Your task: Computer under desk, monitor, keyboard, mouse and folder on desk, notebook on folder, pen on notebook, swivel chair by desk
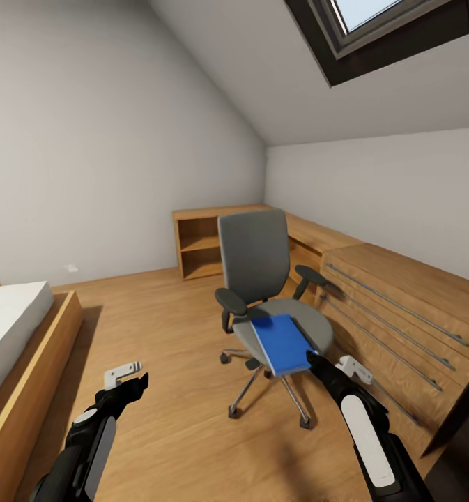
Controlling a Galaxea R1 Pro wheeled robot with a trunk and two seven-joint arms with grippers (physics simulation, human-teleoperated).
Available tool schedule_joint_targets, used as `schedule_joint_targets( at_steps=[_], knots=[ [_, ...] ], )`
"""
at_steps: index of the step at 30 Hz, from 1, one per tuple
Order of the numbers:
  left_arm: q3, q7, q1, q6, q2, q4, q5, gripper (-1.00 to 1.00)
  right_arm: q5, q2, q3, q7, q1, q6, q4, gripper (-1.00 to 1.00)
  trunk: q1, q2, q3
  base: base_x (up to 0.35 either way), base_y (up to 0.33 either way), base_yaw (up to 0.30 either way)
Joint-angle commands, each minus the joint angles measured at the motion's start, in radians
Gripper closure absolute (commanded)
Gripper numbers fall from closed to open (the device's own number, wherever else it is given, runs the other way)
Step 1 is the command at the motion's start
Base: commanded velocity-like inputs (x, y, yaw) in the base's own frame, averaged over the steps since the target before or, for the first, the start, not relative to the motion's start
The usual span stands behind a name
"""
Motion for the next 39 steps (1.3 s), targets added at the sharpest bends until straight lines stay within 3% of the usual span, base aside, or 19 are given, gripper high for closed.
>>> schedule_joint_targets(
  at_steps=[1, 5, 16, 30, 39],
  knots=[
    [0.001, 0.005, 0.0, 0.006, -0.001, -0.01, 0.01, -1.0, -0.008, 0.001, -0.001, -0.005, -0.001, 0.004, -0.001, -1.0, 0.0, -0.001, -0.001, -0.027, 0.016, -0.232],
    [0.003, 0.005, 0.0, 0.009, -0.003, -0.037, 0.013, -1.0, -0.009, 0.0, -0.013, -0.003, -0.001, 0.006, 0.001, -1.0, 0.0, -0.001, -0.001, -0.013, 0.007, -0.266],
    [0.003, 0.007, 0.0, 0.011, -0.004, -0.051, 0.033, -1.0, -0.015, 0.0, -0.083, 0.023, -0.001, 0.01, 0.031, -1.0, 0.042, -0.078, -0.036, -0.002, 0.001, -0.287],
    [0.003, 0.008, 0.0, 0.011, -0.004, -0.053, 0.035, -1.0, -0.035, -0.004, -0.115, 0.274, -0.002, 0.005, 0.205, -1.0, 0.096, -0.176, -0.079, 0.0, 0.0, -0.109],
    [0.003, 0.008, 0.0, 0.011, -0.004, -0.053, 0.035, -1.0, -0.038, -0.005, -0.116, 0.339, -0.002, 0.001, 0.255, -1.0, 0.13, -0.239, -0.108, 0.0, 0.0, -0.007]
  ],
)
